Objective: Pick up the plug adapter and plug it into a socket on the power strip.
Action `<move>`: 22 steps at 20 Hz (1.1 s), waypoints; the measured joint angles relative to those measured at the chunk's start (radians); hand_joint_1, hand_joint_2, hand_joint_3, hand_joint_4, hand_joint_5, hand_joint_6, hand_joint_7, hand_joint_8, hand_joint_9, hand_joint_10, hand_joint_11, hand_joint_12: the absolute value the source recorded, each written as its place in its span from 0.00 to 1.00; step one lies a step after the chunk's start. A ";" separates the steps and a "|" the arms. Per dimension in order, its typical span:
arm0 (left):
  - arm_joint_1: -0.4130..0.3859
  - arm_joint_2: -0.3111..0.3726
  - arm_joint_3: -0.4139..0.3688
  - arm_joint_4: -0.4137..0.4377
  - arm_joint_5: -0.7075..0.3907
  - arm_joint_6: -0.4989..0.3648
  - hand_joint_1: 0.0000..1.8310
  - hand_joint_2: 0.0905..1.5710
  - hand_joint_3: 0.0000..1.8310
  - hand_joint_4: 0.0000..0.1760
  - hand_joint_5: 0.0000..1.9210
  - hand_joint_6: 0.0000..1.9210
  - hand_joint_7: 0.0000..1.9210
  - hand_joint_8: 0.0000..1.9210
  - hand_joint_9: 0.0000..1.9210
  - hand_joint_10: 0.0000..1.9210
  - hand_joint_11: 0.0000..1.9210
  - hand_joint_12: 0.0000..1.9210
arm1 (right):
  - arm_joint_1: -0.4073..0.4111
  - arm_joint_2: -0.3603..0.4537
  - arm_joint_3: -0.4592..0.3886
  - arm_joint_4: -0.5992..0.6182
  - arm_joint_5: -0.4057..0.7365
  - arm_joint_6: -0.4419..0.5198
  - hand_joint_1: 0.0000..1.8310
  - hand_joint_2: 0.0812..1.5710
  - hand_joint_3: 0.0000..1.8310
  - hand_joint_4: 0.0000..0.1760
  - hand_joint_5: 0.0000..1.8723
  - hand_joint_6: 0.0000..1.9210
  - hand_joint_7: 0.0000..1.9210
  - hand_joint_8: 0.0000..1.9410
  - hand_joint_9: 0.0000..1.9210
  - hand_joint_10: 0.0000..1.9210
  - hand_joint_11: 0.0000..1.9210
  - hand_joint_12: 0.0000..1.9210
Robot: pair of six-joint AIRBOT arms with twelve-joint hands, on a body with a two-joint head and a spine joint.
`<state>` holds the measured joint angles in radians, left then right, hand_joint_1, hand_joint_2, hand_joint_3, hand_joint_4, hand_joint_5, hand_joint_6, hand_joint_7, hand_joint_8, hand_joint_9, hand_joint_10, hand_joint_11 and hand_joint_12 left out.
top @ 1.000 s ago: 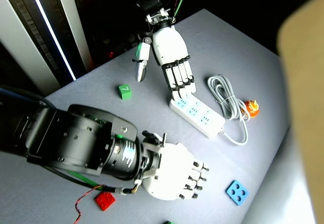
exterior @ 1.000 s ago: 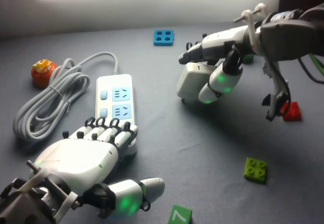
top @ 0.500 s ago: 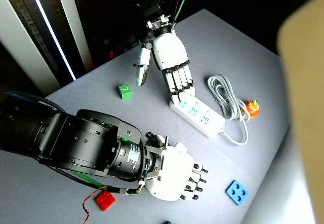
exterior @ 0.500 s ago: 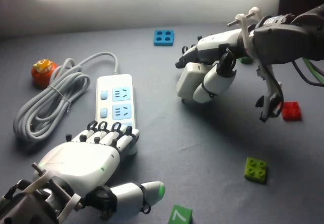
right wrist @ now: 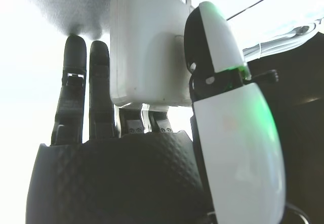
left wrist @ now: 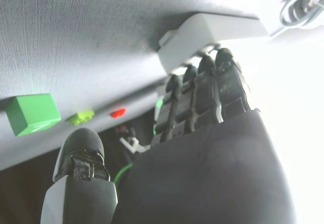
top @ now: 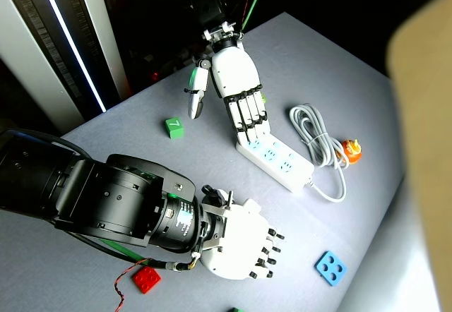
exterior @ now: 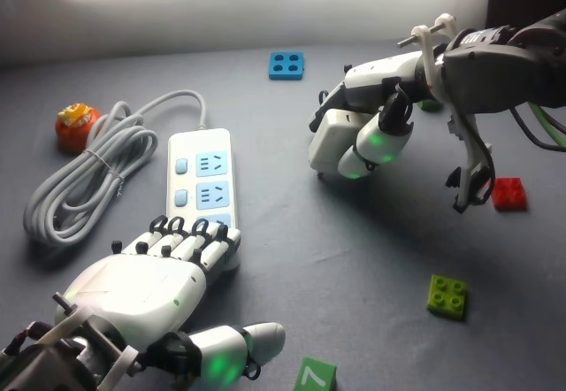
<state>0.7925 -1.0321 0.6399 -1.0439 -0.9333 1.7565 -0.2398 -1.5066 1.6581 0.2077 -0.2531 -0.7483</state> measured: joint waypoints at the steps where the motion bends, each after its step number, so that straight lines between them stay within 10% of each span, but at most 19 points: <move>1: 0.000 0.000 0.000 -0.001 0.000 0.000 0.00 0.75 0.00 0.00 0.01 0.00 0.00 0.00 0.01 0.00 0.02 0.01 | 0.000 0.000 0.001 0.000 0.004 0.000 0.58 0.72 0.00 0.00 0.26 0.02 0.28 0.01 0.26 0.03 0.00 0.64; 6: 0.000 0.000 0.000 -0.011 0.002 0.015 0.00 0.75 0.00 0.00 0.00 0.00 0.00 0.00 0.00 0.00 0.02 0.01 | 0.001 0.000 0.002 -0.003 0.032 -0.004 0.56 0.76 0.00 0.00 0.41 0.02 0.47 0.02 0.44 0.05 0.17 0.68; 7: 0.000 0.000 0.000 -0.013 0.002 0.019 0.00 0.75 0.00 0.00 0.00 0.00 0.00 0.00 0.00 0.00 0.03 0.02 | 0.002 0.000 0.002 -0.003 0.035 -0.005 0.58 0.76 0.02 0.00 0.41 0.55 0.50 0.01 0.47 0.06 0.23 0.64; 8: 0.000 0.000 0.000 -0.014 0.003 0.021 0.00 0.75 0.00 0.00 0.00 0.00 0.00 0.00 0.00 0.00 0.03 0.02 | 0.005 0.000 0.002 -0.003 0.032 -0.009 0.59 0.78 0.01 0.00 0.39 0.68 0.52 0.02 0.49 0.06 0.25 0.65; 9: 0.000 0.000 0.000 -0.014 0.003 0.024 0.00 0.76 0.00 0.00 0.00 0.00 0.00 0.00 0.00 0.00 0.03 0.02 | 0.007 0.000 0.002 -0.003 0.031 -0.012 0.59 0.78 0.00 0.00 0.38 0.70 0.53 0.02 0.50 0.06 0.26 0.66; 10: 0.000 0.000 0.000 -0.015 0.004 0.028 0.00 0.76 0.00 0.00 0.01 0.00 0.00 0.00 0.01 0.00 0.04 0.02 | 0.011 0.000 0.002 -0.003 0.024 -0.017 0.63 0.75 0.00 0.00 0.40 0.69 0.50 0.44 0.53 0.07 0.31 0.64; 11: 0.000 0.000 0.000 -0.015 0.004 0.030 0.00 0.76 0.00 0.00 0.01 0.00 0.00 0.00 0.02 0.01 0.04 0.02 | 0.013 0.000 0.002 -0.003 0.020 -0.025 0.64 0.75 0.00 0.00 0.39 0.70 0.48 0.54 0.55 0.08 0.33 0.65; 15: -0.005 0.000 -0.001 -0.019 0.005 0.041 0.00 0.76 0.00 0.00 0.00 0.00 0.00 0.00 0.00 0.00 0.03 0.03 | 0.031 0.012 -0.021 -0.004 -0.013 -0.084 0.64 0.74 0.00 0.12 0.43 0.66 0.47 0.58 0.60 0.11 0.37 0.68; 22: -0.015 0.000 -0.001 -0.023 0.013 0.052 0.00 0.76 0.00 0.00 0.01 0.00 0.01 0.00 0.02 0.00 0.00 0.15 | 0.190 -0.021 -0.035 -0.130 -0.134 0.004 0.65 0.72 0.00 0.00 0.44 0.65 0.51 0.51 0.60 0.11 0.42 0.61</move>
<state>0.7773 -1.0321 0.6388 -1.0664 -0.9207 1.8084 -0.0494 -1.5276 1.6230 0.0772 -0.3874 -0.7444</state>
